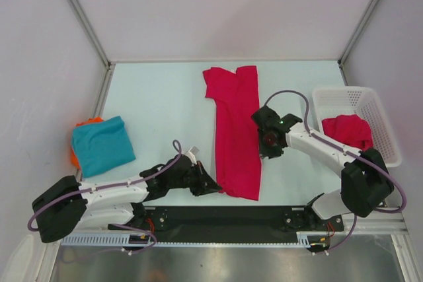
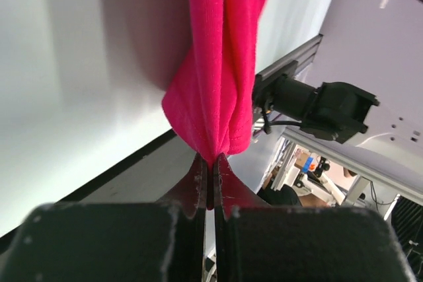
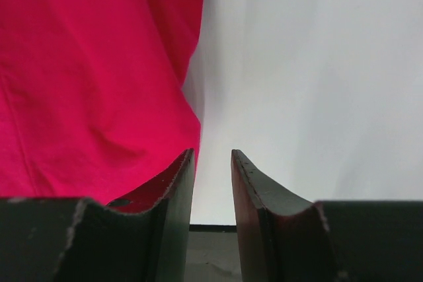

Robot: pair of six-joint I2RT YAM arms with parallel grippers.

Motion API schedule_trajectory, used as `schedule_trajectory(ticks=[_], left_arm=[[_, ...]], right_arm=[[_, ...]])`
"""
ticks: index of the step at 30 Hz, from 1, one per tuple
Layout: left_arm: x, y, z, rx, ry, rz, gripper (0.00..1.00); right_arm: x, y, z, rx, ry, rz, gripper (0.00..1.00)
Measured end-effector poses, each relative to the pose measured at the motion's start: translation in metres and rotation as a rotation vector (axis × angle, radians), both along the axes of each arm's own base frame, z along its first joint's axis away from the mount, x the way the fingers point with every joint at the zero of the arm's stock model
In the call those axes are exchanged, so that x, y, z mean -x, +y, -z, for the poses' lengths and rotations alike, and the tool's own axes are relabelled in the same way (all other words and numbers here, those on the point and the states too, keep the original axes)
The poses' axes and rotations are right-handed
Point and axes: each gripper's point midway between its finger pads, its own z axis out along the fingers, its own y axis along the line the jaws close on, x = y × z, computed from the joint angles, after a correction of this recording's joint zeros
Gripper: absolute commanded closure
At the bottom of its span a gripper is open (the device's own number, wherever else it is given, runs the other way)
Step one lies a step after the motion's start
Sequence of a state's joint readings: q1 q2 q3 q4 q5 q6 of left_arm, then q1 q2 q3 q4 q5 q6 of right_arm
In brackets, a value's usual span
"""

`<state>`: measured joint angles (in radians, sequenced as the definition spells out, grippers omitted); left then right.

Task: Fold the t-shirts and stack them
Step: Rotate the tshirt 90 degrees

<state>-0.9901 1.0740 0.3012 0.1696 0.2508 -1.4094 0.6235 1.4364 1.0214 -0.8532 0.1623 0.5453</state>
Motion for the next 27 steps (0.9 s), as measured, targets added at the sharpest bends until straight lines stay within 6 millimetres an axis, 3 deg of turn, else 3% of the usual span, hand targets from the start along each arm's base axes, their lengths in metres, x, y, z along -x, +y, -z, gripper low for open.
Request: schedule_trajectory(ticks=[3, 8, 16, 22, 27], left_arm=[[0.005, 0.009, 0.007, -0.009, 0.022, -0.023, 1.00], [0.004, 0.017, 0.000, 0.021, 0.003, -0.060, 1.00], [0.007, 0.031, 0.011, 0.002, -0.003, -0.094, 1.00], [0.009, 0.036, 0.016, -0.018, 0.003, -0.100, 1.00], [0.009, 0.037, 0.018, -0.026, 0.006, -0.100, 1.00]], right_arm=[[0.014, 0.006, 0.010, -0.006, 0.029, -0.004, 0.65], [0.033, 0.025, 0.018, -0.025, 0.039, -0.028, 0.64], [0.082, 0.058, 0.040, -0.031, 0.079, -0.099, 0.62], [0.114, 0.068, 0.056, -0.023, 0.107, -0.114, 0.60], [0.126, 0.070, 0.067, -0.013, 0.121, -0.103, 0.59]])
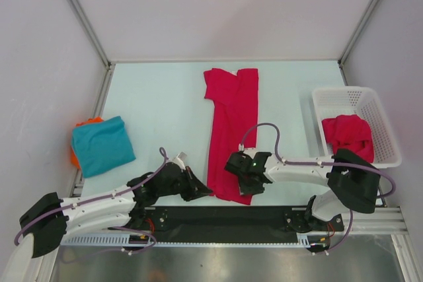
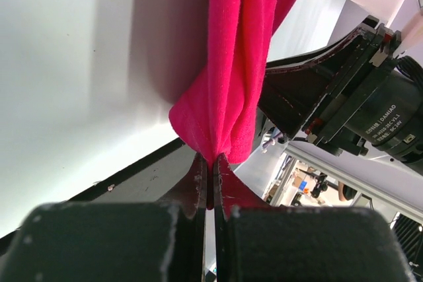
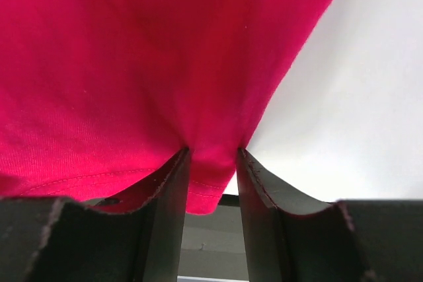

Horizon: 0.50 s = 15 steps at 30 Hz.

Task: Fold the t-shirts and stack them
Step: Grab the bottom of the folded rectangular tshirt with both arms

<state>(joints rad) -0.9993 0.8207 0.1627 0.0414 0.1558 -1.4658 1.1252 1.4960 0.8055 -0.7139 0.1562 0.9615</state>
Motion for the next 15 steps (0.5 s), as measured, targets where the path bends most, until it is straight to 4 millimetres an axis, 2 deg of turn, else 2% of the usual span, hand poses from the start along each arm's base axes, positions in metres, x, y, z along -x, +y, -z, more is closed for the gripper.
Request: schedule_trajectory(ticks=[4, 5, 6, 7, 8, 10, 15], left_arm=[[0.000, 0.000, -0.001, 0.003, -0.002, 0.000, 1.00], [0.000, 0.001, -0.001, 0.005, -0.004, -0.001, 1.00], [0.000, 0.001, -0.001, 0.006, -0.005, -0.002, 1.00], [0.000, 0.001, -0.002, 0.008, -0.008, -0.003, 1.00], [0.000, 0.001, -0.003, 0.011, -0.010, -0.004, 1.00], [0.000, 0.001, -0.004, 0.014, -0.012, -0.004, 1.00], [0.001, 0.004, -0.005, 0.013, -0.013, -0.005, 1.00]], right_arm=[[0.001, 0.002, 0.000, 0.002, -0.016, 0.009, 0.60], [0.001, 0.002, 0.000, 0.002, -0.018, 0.011, 0.64], [0.001, 0.002, 0.000, 0.004, -0.023, 0.012, 0.71], [0.002, 0.003, 0.001, 0.003, -0.027, 0.013, 0.94], [0.002, 0.005, 0.001, -0.003, -0.030, 0.013, 1.00], [0.003, 0.014, 0.000, -0.029, -0.040, 0.009, 1.00], [0.007, 0.017, 0.000, -0.013, -0.087, -0.018, 1.00]])
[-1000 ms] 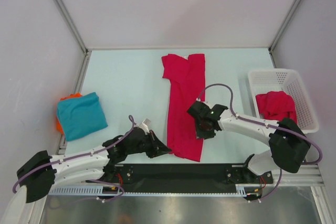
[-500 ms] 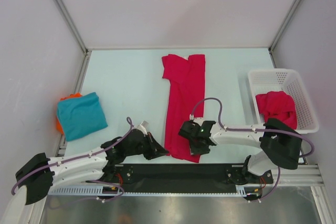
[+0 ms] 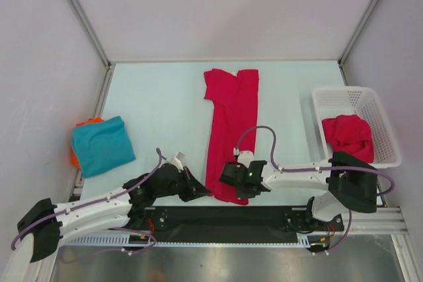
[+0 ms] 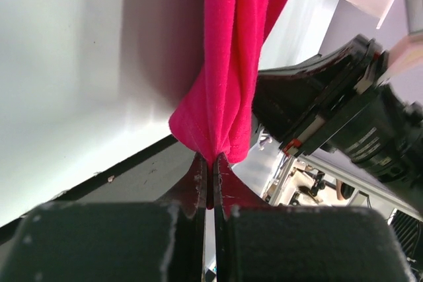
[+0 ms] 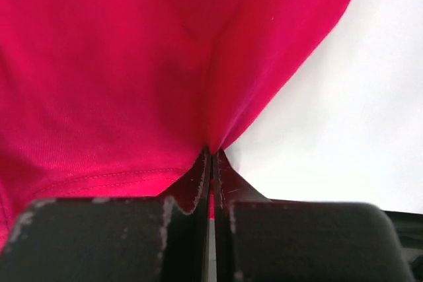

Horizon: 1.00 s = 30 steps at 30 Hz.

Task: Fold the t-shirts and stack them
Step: Grab the bottom of the folded rectangular tshirt with both arms, then fold the folded rectangular tshirt in 1/3 of the way

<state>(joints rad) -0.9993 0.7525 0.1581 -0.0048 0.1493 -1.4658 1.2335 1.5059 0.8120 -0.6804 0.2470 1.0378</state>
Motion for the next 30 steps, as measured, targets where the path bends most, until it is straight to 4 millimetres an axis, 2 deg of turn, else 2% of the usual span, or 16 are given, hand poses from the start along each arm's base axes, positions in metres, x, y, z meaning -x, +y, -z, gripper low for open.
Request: schedule_trajectory(ticks=[3, 8, 11, 14, 18, 23, 30], left_arm=[[0.001, 0.003, -0.002, 0.003, -0.004, -0.002, 1.00], [0.004, 0.008, -0.010, 0.019, -0.019, -0.006, 1.00], [0.005, 0.011, -0.014, 0.028, -0.029, -0.010, 1.00], [0.005, 0.012, -0.013, 0.020, -0.025, -0.010, 0.99], [0.002, 0.009, -0.016, -0.009, -0.017, -0.011, 0.99], [-0.019, -0.007, -0.039, -0.018, -0.040, -0.019, 0.99], [-0.093, -0.027, -0.060, -0.045, -0.083, -0.075, 1.00]], right_arm=[[0.010, 0.006, -0.001, -0.005, -0.025, -0.018, 1.00], [0.038, 0.012, -0.002, -0.009, -0.027, -0.055, 1.00], [0.043, 0.011, -0.009, 0.009, -0.025, -0.047, 1.00], [0.038, 0.008, -0.022, 0.022, -0.027, -0.034, 1.00], [0.007, 0.006, -0.048, 0.001, -0.058, 0.020, 1.00], [-0.061, -0.014, -0.072, 0.006, -0.109, 0.118, 1.00], [-0.138, -0.036, -0.083, 0.056, -0.129, 0.149, 1.00]])
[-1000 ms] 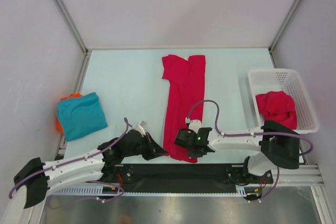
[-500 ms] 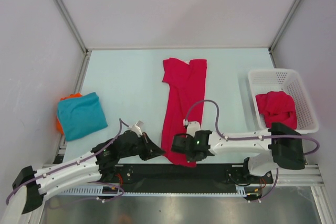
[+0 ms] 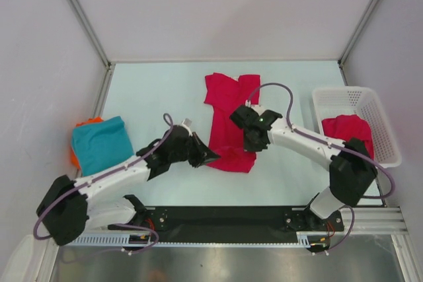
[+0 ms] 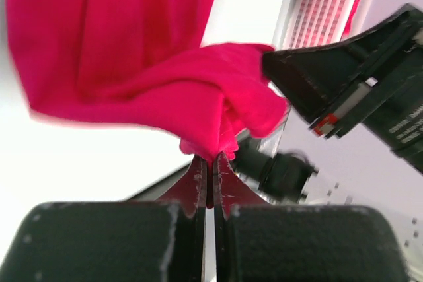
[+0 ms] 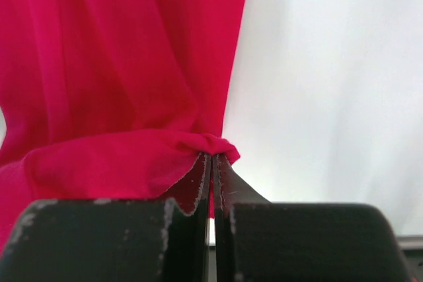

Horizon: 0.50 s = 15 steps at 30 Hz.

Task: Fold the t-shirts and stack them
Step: Fold the folded rectangular tshirt in 1/3 of the way

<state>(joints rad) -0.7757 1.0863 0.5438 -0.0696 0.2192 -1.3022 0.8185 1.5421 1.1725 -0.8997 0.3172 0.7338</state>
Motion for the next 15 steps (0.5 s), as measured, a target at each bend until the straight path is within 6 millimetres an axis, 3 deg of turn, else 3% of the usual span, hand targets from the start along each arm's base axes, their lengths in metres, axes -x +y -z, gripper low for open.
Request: schedule_trajectory(ticks=[6, 10, 13, 15], left_arm=[[-0.064, -0.014, -0.013, -0.005, -0.040, -0.011, 1.00], [-0.093, -0.015, -0.008, -0.006, -0.034, -0.015, 1.00], [-0.111, -0.015, 0.000, -0.008, -0.020, -0.018, 1.00], [-0.120, -0.015, 0.006, -0.009, -0.009, -0.018, 0.98]], right_arm=[[-0.061, 0.000, 0.009, 0.043, 0.025, -0.026, 1.00], [-0.093, -0.002, 0.014, 0.049, 0.035, -0.036, 1.00], [-0.116, -0.003, 0.016, 0.044, 0.038, -0.041, 0.92], [-0.130, -0.005, 0.018, 0.044, 0.041, -0.040, 0.79]])
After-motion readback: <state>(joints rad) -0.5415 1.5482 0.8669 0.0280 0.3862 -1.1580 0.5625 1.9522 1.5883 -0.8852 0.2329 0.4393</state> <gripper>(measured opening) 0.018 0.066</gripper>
